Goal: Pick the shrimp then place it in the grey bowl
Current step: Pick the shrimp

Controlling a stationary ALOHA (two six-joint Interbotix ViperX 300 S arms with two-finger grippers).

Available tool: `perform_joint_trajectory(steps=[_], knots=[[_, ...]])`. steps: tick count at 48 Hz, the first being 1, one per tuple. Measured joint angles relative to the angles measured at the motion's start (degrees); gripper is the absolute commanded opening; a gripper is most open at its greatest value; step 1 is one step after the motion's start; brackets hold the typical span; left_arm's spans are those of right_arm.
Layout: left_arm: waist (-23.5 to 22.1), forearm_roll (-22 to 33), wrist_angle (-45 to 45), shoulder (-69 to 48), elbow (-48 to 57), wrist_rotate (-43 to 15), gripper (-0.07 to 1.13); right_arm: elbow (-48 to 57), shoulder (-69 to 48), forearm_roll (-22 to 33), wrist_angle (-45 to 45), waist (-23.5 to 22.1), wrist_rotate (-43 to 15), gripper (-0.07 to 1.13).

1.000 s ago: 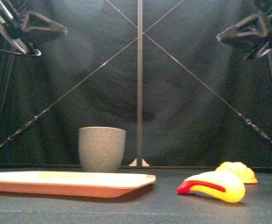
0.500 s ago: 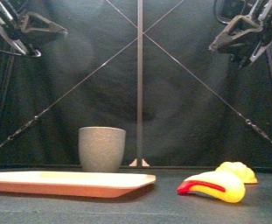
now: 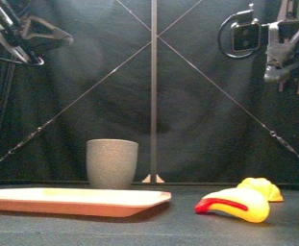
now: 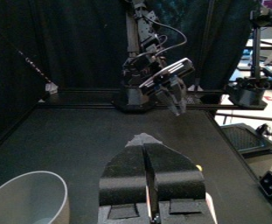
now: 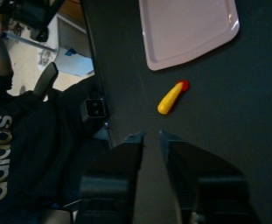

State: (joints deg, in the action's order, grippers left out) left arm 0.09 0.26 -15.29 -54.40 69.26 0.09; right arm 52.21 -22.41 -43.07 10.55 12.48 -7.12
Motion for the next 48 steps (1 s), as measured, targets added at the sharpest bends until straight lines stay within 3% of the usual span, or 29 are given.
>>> perform_joint_trajectory(steps=[8,24,31,41,48], knots=[[0.18,0.0,0.0,0.0,0.0,0.0,0.07,-2.9,6.42,-3.52,0.35,0.35,0.09,1.02],[0.44,0.0,0.0,0.09,0.62,0.09,0.07,-8.44,17.67,-5.1,5.36,-0.09,0.0,1.0],[0.53,0.0,0.0,0.09,0.62,0.0,0.07,-12.22,24.08,-6.24,8.0,-0.09,-3.08,0.99],[0.62,0.0,-0.09,0.0,0.62,0.0,0.07,-16.61,28.21,1.41,8.7,0.0,-11.43,0.91],[0.62,0.0,0.0,0.09,0.7,0.09,0.07,-18.28,28.74,11.69,10.02,0.09,-21.97,0.87]])
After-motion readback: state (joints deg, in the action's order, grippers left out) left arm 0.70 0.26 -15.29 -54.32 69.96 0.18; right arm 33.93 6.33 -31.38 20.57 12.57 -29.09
